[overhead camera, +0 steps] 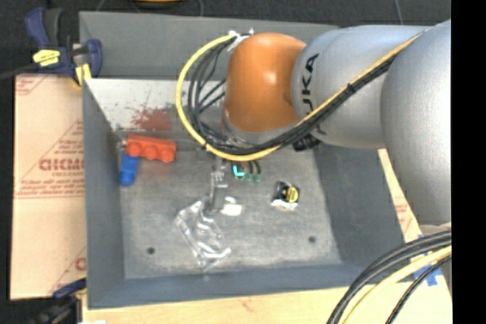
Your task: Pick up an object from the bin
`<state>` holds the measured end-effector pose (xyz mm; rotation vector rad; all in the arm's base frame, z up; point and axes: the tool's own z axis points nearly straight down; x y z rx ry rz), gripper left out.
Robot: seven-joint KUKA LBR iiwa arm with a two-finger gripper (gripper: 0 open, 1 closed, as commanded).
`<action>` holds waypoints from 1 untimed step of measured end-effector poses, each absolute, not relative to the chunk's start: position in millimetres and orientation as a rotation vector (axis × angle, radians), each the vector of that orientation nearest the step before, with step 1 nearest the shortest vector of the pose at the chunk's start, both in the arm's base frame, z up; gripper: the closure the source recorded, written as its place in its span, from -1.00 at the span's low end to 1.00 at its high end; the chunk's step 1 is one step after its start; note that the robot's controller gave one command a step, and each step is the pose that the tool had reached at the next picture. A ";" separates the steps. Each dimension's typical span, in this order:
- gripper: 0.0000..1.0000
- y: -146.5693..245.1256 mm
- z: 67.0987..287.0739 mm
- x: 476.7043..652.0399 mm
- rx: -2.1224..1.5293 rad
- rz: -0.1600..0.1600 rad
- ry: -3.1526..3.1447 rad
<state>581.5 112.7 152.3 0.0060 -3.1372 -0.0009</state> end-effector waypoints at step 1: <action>-1.00 77.9 66.6 565.0 0.153 0.003 -3.135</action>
Offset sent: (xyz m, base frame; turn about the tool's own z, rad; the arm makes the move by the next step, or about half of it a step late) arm -0.0156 -0.0318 -0.0823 -0.0964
